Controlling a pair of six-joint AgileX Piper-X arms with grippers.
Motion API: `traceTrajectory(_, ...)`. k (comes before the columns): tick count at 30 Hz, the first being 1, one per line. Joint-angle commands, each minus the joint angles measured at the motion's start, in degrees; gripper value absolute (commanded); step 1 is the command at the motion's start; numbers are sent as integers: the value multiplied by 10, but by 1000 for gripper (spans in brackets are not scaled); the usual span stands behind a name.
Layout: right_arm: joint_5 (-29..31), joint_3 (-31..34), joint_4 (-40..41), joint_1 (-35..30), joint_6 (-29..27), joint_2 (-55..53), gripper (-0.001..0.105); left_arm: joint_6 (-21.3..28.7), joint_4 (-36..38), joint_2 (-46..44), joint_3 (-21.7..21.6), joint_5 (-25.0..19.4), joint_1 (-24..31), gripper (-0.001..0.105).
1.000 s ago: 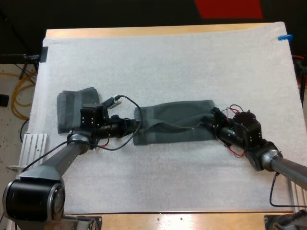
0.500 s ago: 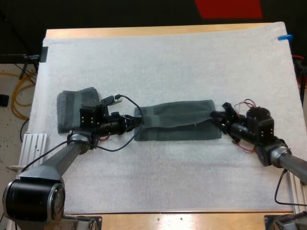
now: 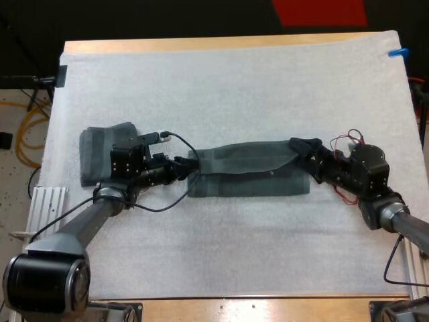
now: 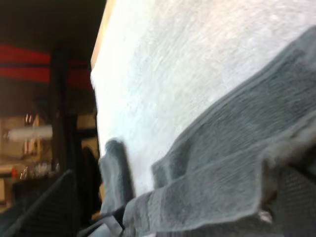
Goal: Pick towel from pile fold and stack
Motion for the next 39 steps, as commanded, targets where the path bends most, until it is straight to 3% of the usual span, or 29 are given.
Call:
traceTrajectory(1, -17, -12, -8, -2, -20, -3, 78, 11, -10, -17, -8, -3, 0, 64)
traceTrajectory(9, -16, -35, -2, -2, -76, -47, 78, 17, -10, -82, -46, -24, 0, 66)
traceTrajectory(15, -5, -61, 104, -2, -159, -109, 78, 51, 19, -178, -53, -48, 0, 66)
traceTrajectory(23, 91, -108, 338, -2, -305, -218, 78, 195, 239, -343, -63, -149, 0, 66)
traceTrajectory(31, 148, -163, 584, -2, -419, -305, 78, 204, 375, -472, -63, -168, 0, 66)
traceTrajectory(39, 195, -167, 725, -2, -424, -356, 78, 203, 496, -535, -63, -173, 0, 66)
